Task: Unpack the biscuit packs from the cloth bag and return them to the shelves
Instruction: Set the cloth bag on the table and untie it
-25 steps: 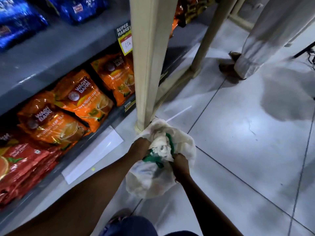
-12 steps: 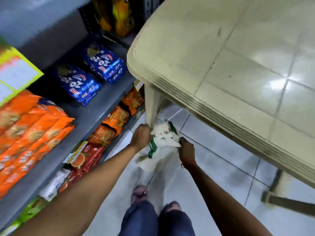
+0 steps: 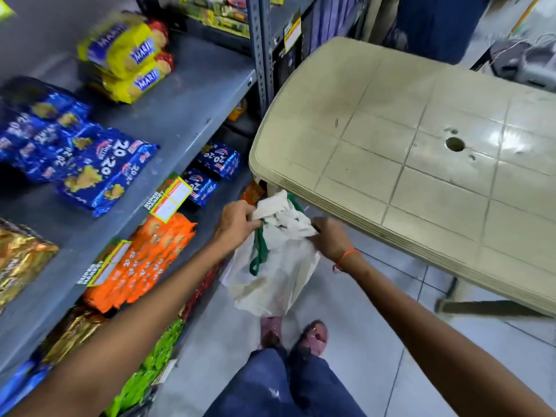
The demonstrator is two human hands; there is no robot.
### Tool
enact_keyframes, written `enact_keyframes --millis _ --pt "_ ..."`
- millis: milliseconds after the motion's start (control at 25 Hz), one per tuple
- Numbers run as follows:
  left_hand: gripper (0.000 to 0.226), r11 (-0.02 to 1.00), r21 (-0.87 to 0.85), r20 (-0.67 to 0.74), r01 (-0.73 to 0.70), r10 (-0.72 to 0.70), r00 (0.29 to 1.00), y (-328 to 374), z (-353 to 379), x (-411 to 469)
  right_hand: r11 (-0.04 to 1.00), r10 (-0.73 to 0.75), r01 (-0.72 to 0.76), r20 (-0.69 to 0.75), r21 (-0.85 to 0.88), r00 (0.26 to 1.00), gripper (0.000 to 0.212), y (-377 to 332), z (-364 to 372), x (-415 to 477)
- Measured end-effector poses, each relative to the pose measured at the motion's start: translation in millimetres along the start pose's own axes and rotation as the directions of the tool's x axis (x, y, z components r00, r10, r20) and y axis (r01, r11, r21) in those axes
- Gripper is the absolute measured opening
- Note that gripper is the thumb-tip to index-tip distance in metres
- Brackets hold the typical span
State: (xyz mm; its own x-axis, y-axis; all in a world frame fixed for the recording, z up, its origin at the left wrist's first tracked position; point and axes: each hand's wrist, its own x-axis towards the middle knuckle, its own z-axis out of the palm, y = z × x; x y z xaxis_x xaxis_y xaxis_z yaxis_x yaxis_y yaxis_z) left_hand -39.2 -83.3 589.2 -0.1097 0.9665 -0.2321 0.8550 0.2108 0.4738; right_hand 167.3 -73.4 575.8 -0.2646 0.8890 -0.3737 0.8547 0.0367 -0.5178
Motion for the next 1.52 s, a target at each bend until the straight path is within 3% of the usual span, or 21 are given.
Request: enact_keyframes --millis 120,240,320,560,760,960,1120,1200,1320,1400,1520 --pt "0.014 0.998 -0.056 -0.102 -0.019 0.014 0.995 35.3 -47.2 -14.1 0.993 -0.105 0.105 0.002 -0.048 0.994 0.007 -30.4 -62.9 -16.6" --pt "0.019 0.996 -0.041 -0.166 -0.082 0.075 0.983 63.9 -83.1 -18.1 0.988 -0.151 0.151 -0.01 -0.027 0.988 0.031 -53.8 -113.6 -27.7" --pt "0.02 0.987 -0.083 -0.214 -0.136 0.116 0.97 84.0 -105.9 -16.8 0.985 -0.171 0.172 -0.05 0.014 0.984 0.032 -64.7 -144.6 -33.1" --pt "0.027 0.964 -0.137 -0.413 -0.227 0.152 0.898 134.0 -157.4 31.3 0.968 -0.25 0.231 -0.327 -0.098 0.911 0.028 -90.3 -221.1 -17.9" --pt "0.054 0.929 -0.172 -0.475 -0.328 0.213 0.854 172.3 -181.4 109.3 0.975 -0.172 0.221 -0.549 0.025 0.818 0.013 -95.0 -261.1 43.1" --pt "0.039 0.918 -0.214 -0.472 -0.333 0.201 0.858 175.2 -175.1 191.0 0.968 -0.065 0.207 -0.655 0.141 0.753 0.017 -79.3 -271.2 126.1" --pt "0.047 0.893 -0.285 -0.419 -0.348 0.211 0.883 160.4 -143.4 240.2 0.961 0.049 0.139 -0.642 0.238 0.765 0.013 -46.0 -253.6 183.4" --pt "0.037 0.902 -0.266 -0.334 -0.34 0.245 0.91 154.6 -123.4 256.4 0.961 0.107 0.071 -0.599 0.266 0.794 0.015 -22.1 -237.4 202.3" --pt "0.018 0.983 -0.055 -0.099 -0.178 0.172 0.98 143.8 -88.6 276.5 0.955 0.186 -0.063 -0.421 0.29 0.888 0.022 9.8 -214.3 225.5" --pt "0.029 0.995 0.07 0.091 -0.065 0.059 0.994 134.6 -65.7 283.7 0.956 0.213 -0.137 -0.287 0.261 0.934 0.026 26.8 -206.0 236.1" --pt "0.049 0.988 0.156 0.272 -0.019 -0.025 0.962 127.0 -49.3 285.4 0.969 0.214 -0.195 -0.123 0.149 0.969 0.045 41.8 -202.4 238.3"
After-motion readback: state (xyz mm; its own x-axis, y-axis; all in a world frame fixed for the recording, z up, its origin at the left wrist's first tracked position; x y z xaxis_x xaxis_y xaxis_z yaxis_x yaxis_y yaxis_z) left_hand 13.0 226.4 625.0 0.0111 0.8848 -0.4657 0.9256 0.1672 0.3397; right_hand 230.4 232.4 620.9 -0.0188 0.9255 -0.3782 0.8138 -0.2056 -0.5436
